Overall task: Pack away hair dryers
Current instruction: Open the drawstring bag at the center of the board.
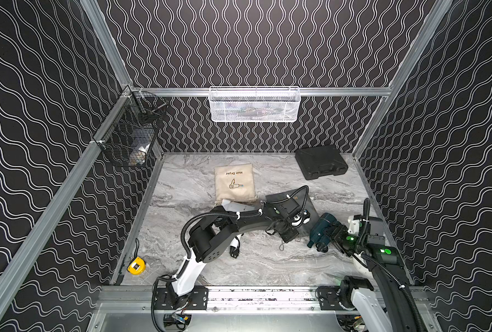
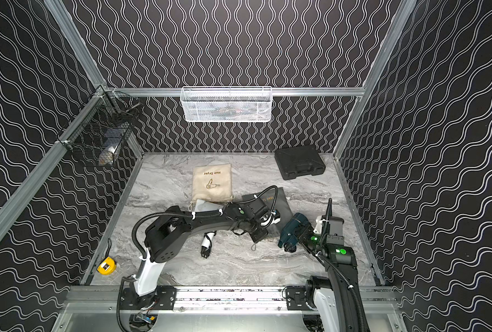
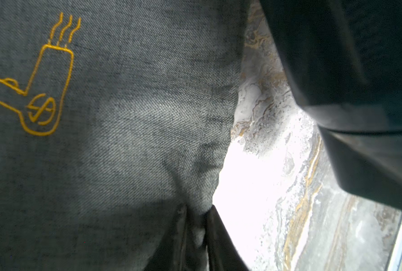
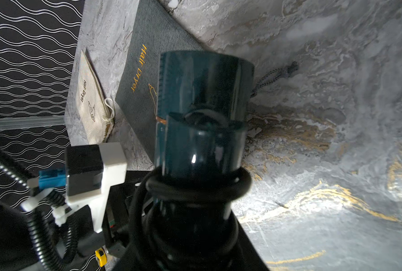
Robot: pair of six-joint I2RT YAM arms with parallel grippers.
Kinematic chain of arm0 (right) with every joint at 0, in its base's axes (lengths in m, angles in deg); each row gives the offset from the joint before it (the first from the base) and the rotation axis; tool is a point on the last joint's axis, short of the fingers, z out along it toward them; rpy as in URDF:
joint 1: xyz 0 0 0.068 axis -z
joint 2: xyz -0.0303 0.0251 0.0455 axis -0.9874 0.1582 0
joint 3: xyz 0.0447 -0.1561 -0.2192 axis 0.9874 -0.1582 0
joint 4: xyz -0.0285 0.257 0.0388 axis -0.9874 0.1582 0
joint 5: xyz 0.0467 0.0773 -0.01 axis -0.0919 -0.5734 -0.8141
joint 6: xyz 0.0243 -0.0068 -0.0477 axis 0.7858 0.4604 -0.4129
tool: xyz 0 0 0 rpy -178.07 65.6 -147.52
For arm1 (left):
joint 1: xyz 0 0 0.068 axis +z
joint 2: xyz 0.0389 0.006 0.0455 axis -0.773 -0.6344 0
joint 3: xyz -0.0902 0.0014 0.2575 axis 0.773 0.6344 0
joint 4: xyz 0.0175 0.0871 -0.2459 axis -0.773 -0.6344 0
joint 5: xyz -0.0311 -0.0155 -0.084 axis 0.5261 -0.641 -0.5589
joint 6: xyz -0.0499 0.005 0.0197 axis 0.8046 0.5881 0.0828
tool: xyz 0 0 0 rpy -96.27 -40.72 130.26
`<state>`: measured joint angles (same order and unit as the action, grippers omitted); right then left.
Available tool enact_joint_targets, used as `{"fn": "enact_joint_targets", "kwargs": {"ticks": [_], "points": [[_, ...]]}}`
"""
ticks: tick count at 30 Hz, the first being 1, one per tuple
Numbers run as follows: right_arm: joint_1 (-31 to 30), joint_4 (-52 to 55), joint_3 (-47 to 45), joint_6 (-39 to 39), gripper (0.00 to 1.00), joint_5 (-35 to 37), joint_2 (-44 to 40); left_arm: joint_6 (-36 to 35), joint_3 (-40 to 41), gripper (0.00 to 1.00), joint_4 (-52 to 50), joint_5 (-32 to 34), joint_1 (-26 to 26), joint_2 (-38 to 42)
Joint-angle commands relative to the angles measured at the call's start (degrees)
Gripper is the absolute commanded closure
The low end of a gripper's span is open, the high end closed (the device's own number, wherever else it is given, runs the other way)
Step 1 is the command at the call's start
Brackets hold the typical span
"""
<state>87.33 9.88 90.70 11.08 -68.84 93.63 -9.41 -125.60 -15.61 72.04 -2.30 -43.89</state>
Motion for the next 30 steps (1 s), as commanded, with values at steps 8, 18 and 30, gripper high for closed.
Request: {"fn": "enact_joint_targets", "kwargs": {"ticks": [8,18,30], "points": [[0.0,-2.6,0.7,-0.3,0.97,-0.7,-0.1,1.4,-0.7,0.98,0.4,-1.1,0.6,0.2],[0.0,-8.6,-1.0,0.3,1.0,-7.1,0.3,8.1,1.5,1.0,6.1,-1.2,4.1,4.1],[-1.2,-15.6,-3.7,-2.2,1.0,-11.8,-3.4,18.1,3.0,1.0,15.0,-6.6,8.4,6.9]]}}
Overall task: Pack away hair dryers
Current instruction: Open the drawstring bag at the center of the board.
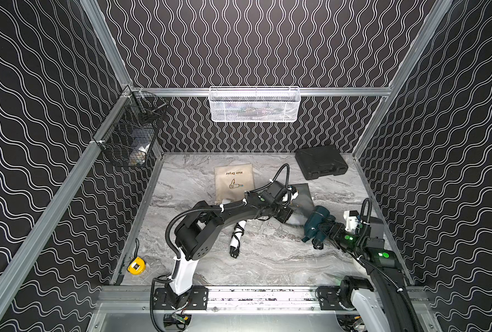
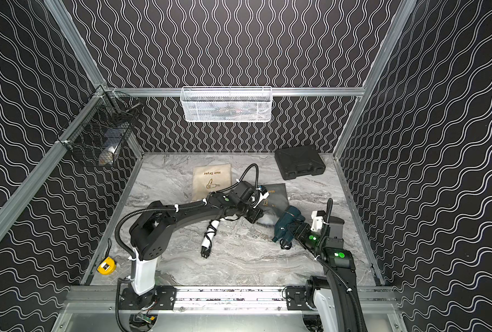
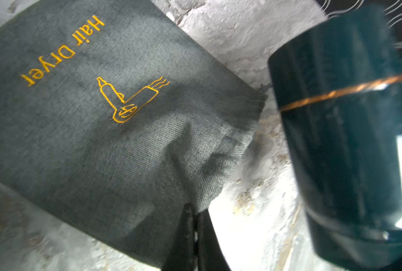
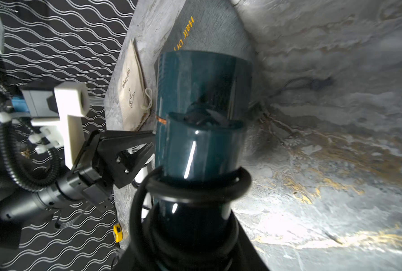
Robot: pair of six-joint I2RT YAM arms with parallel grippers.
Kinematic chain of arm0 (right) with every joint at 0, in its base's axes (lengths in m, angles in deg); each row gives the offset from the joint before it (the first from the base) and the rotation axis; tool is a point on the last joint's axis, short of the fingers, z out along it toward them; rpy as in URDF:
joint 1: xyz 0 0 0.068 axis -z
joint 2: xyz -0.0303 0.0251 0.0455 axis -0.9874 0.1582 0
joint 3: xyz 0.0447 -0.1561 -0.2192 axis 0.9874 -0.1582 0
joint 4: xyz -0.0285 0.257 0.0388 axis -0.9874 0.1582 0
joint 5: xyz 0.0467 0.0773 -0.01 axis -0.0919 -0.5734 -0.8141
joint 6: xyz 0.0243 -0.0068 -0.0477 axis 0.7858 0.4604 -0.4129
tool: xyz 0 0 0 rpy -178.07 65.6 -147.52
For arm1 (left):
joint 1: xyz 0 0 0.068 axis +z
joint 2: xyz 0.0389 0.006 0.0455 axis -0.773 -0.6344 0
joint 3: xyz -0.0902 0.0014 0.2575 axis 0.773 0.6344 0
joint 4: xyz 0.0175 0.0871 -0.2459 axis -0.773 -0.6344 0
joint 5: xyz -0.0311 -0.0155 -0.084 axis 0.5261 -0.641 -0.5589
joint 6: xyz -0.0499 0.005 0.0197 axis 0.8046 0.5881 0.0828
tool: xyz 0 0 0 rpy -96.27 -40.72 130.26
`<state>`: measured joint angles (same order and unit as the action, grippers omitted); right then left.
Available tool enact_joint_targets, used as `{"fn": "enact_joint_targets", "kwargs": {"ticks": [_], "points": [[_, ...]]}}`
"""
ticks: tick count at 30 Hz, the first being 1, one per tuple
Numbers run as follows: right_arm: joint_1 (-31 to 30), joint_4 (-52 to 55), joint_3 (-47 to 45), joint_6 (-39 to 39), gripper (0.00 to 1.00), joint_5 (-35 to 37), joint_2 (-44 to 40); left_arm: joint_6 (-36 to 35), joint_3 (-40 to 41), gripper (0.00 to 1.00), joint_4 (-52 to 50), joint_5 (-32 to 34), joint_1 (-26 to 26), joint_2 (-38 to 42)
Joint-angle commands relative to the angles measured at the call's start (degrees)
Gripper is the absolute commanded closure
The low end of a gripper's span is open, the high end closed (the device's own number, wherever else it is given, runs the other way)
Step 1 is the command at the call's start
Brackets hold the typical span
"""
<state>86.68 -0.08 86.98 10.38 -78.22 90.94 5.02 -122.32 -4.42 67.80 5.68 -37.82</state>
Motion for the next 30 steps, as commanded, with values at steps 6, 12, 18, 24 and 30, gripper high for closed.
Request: {"fn": "enact_joint_targets", "kwargs": {"ticks": [6,12,18,24,30], "points": [[-2.3,-5.7,0.4,-3.4,1.0,-0.9,-1.8,8.0,-0.5,1.0,7.1,-5.2,1.8,0.8],[-8.2,-6.5,1.1,-4.4,1.0,4.6,-0.9,9.6,0.1,1.0,8.3,-5.9,2.3,1.2],[-22.6,-7.0,3.1,-5.1,1.0,18.0,2.5,12.9,0.4,1.0,10.6,-7.5,3.5,1.4],[-29.5,-6.2,5.3,-6.4,1.0,26.2,6.6,13.4,0.9,1.0,10.9,-7.9,4.5,2.4],[-31.3,-4.8,6.3,-6.7,1.0,30.4,6.5,13.5,0.7,1.0,10.4,-8.2,5.2,2.9]]}}
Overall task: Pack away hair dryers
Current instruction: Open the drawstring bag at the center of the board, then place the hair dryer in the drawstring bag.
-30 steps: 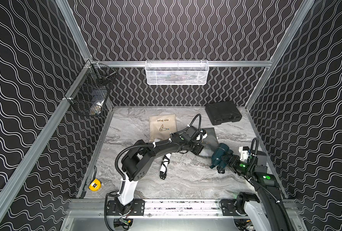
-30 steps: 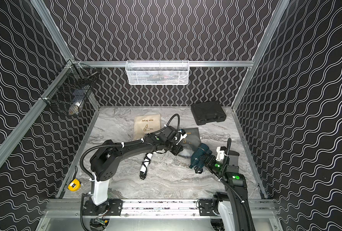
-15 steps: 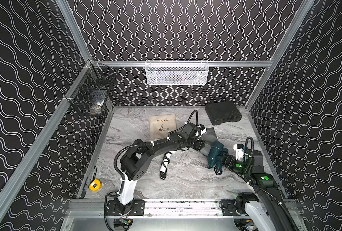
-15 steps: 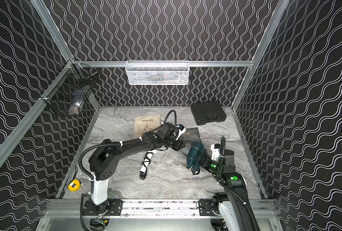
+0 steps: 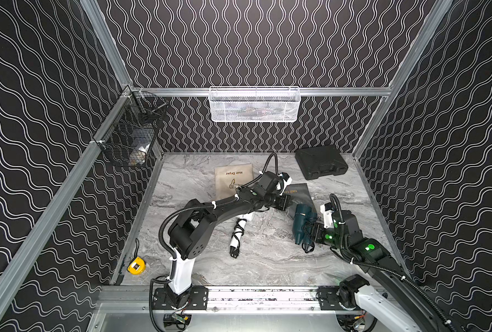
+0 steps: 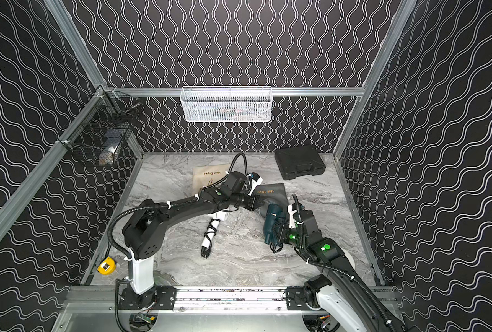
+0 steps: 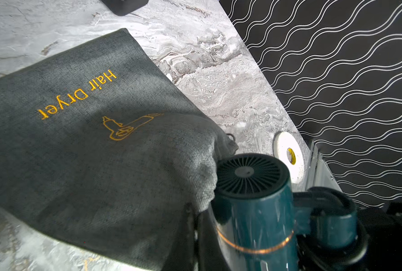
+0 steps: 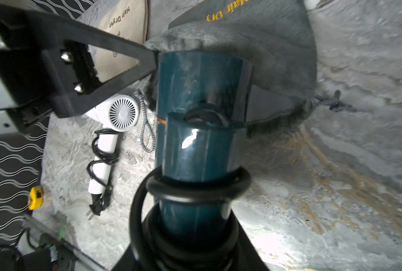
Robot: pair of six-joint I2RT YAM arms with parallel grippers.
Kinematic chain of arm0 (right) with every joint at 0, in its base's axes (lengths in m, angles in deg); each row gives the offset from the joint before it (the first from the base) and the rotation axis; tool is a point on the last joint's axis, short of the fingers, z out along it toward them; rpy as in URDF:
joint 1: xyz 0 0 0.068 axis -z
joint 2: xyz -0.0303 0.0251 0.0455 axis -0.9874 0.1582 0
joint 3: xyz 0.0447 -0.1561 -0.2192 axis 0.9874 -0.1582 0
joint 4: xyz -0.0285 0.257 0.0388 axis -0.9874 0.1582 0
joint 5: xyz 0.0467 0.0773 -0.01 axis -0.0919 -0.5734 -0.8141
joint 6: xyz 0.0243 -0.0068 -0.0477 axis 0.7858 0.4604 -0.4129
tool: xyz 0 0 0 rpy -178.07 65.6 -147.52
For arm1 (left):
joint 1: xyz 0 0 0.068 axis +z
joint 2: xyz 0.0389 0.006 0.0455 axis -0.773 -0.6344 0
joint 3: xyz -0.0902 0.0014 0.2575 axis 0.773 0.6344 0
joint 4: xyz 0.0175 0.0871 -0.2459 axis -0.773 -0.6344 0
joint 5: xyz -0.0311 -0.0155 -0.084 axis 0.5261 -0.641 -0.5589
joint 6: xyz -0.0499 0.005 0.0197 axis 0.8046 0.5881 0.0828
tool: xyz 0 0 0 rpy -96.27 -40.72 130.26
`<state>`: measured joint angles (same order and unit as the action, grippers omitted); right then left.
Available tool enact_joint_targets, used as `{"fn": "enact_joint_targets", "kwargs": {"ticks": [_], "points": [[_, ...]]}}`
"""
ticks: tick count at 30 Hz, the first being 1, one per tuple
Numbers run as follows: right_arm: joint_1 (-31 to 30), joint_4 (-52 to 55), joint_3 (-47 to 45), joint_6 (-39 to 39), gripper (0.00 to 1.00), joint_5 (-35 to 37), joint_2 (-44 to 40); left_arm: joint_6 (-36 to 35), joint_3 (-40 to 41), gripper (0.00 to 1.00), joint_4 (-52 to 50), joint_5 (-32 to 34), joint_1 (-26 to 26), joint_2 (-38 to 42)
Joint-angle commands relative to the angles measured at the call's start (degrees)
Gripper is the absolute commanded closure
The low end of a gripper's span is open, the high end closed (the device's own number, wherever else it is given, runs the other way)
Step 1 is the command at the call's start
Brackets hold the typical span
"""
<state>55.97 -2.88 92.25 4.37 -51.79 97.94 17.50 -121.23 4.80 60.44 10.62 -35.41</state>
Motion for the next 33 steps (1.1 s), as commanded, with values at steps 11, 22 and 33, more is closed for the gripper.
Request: {"fn": "enact_joint_targets", "kwargs": {"ticks": [11,22,33], "points": [[-5.2,2.3,3.5,-2.1,1.0,6.8,0.4,3.4,-3.1,1.0,0.0,-0.4,0.8,0.2],[-9.7,1.3,4.8,-2.8,1.0,9.3,5.7,2.0,-6.3,1.0,-3.3,-0.5,0.7,-0.3],[-10.8,1.0,8.1,-3.7,1.0,11.7,11.9,0.9,-3.9,1.0,0.8,-3.7,0.1,2.5]]}}
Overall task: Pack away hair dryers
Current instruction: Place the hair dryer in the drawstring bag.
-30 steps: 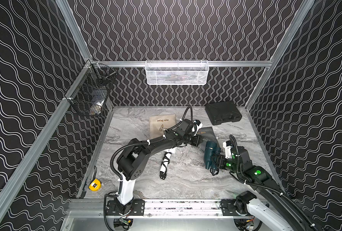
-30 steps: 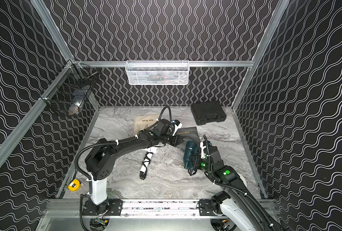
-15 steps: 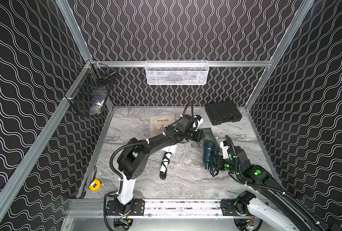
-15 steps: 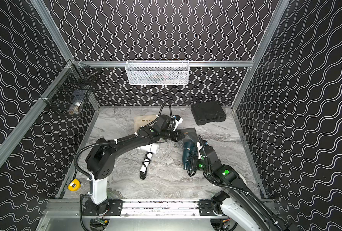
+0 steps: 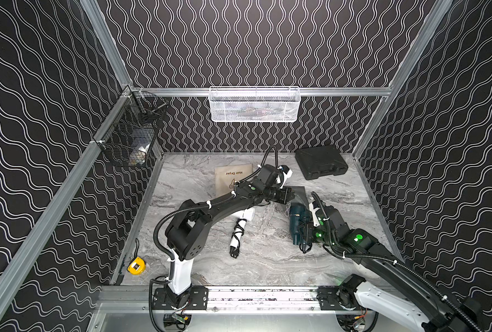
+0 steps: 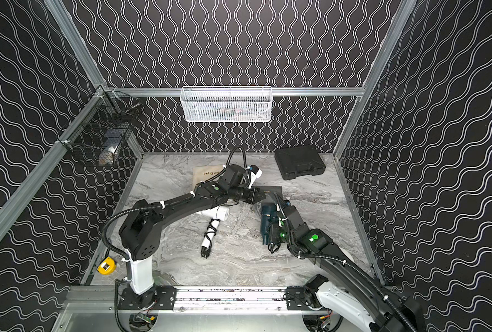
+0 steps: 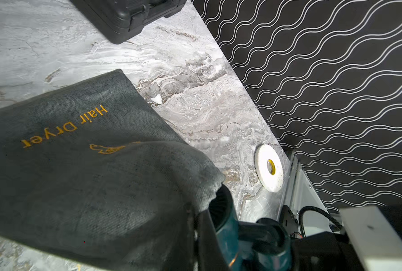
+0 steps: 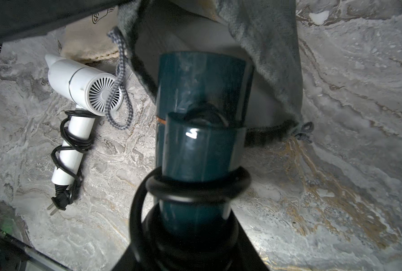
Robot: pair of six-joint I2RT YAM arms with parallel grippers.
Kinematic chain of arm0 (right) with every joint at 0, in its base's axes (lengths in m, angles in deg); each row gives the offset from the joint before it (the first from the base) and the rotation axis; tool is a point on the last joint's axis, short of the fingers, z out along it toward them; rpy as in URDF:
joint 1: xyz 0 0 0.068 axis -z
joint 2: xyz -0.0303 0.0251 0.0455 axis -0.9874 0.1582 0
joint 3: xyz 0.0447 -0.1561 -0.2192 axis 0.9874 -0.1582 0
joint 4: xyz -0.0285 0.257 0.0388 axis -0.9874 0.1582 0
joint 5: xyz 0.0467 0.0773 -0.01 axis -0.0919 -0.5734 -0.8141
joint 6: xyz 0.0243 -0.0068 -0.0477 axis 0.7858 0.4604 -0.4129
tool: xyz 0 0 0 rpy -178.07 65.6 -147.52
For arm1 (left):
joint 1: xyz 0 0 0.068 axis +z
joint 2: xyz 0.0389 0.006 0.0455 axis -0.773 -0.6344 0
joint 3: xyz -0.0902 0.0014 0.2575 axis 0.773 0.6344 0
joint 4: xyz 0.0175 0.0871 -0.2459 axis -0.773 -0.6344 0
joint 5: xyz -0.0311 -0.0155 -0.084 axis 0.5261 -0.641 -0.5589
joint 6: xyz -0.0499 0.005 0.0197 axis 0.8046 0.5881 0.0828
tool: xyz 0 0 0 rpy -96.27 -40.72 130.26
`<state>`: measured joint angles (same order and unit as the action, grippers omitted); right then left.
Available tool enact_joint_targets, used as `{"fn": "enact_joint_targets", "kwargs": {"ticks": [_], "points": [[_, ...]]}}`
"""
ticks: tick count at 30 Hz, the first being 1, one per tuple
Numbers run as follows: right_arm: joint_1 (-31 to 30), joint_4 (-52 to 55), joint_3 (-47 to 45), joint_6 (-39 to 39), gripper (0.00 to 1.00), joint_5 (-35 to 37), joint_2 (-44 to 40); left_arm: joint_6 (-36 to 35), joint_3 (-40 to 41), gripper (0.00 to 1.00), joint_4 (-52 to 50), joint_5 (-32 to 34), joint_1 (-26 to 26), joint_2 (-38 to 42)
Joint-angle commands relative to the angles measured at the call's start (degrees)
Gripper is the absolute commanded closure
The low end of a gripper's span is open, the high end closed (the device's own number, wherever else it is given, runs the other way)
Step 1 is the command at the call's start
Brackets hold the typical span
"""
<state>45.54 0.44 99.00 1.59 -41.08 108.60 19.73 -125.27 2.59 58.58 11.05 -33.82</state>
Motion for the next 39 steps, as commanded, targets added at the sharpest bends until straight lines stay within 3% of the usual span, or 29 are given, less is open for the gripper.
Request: {"fn": "enact_joint_targets", "kwargs": {"ticks": [1,13,26,29,34,39], "points": [[-0.7,-2.2,1.9,-1.2,1.0,1.3,2.1,-1.6,0.2,1.0,3.1,-2.1,-0.6,1.0],[-2.8,2.0,6.6,-4.9,1.0,4.8,7.8,-1.2,-1.1,1.0,4.3,-2.9,-2.2,0.0],[-2.0,-1.4,4.9,-3.3,1.0,1.7,7.8,-1.1,2.2,1.0,7.3,-4.5,-2.8,2.4],[0.8,-2.4,4.0,-3.1,1.0,-2.4,6.2,-1.0,4.7,1.0,9.5,-5.4,-2.8,4.3],[8.9,-6.3,1.8,-2.9,1.0,-15.2,4.0,-0.2,8.7,1.0,13.4,-7.1,-2.8,7.3],[12.9,-6.4,1.5,-3.4,1.0,-18.6,2.7,-0.3,11.5,1.0,14.9,-8.3,-2.9,9.5]]}}
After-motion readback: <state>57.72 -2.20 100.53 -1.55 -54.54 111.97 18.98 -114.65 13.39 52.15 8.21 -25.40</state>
